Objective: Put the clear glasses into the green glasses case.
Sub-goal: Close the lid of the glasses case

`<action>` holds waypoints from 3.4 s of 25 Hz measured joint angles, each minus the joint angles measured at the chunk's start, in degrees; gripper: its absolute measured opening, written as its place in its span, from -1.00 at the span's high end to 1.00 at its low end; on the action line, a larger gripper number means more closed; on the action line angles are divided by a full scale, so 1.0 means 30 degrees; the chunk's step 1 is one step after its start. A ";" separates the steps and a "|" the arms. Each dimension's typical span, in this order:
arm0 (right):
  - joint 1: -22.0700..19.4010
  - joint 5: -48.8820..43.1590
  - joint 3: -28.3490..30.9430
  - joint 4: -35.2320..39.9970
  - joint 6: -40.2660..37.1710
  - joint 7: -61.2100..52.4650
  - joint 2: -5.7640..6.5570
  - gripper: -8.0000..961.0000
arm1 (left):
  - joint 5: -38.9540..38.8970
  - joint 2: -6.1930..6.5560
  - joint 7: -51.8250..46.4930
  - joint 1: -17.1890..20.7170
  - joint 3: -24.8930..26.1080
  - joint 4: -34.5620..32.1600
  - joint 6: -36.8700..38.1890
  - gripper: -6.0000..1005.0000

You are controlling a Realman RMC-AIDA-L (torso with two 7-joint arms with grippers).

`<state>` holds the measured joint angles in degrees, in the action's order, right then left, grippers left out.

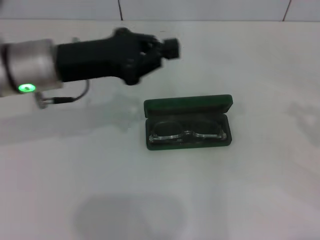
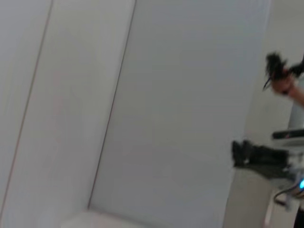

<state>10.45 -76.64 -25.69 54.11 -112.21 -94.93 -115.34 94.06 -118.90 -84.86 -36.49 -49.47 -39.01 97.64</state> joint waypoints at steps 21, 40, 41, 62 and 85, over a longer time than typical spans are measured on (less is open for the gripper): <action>-0.0596 -0.2900 0.3231 -0.2713 -0.0444 0.2017 0.0185 0.69 | -0.0024 -0.0375 -0.0454 -0.3757 -0.6145 0.4113 -0.8377 0.66; 0.0210 -0.4577 0.3120 -0.4450 -0.0171 0.3121 0.0186 0.69 | 0.0263 -0.0299 -0.0493 -0.3374 -0.6236 0.5178 -1.1025 0.65; 0.0219 -0.4585 0.3120 -0.4465 -0.0144 0.3158 0.0186 0.69 | 0.0344 -0.0298 -0.0503 -0.3362 -0.6237 0.5186 -1.1017 0.65; 0.0614 -0.5093 0.2881 -0.4969 0.0499 0.3498 0.0186 0.69 | 0.1422 -0.0282 -0.0558 -0.3131 -0.6243 0.5408 -0.9829 0.65; 0.0616 -0.5099 0.2850 -0.5207 0.0354 0.3549 0.0186 0.69 | 0.1976 -0.0268 0.1225 -0.2025 -0.6506 0.5226 -0.7695 0.73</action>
<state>12.30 -91.93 -17.14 38.49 -111.15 -84.28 -114.78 99.99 -119.70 -81.18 -42.56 -68.99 -23.34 74.55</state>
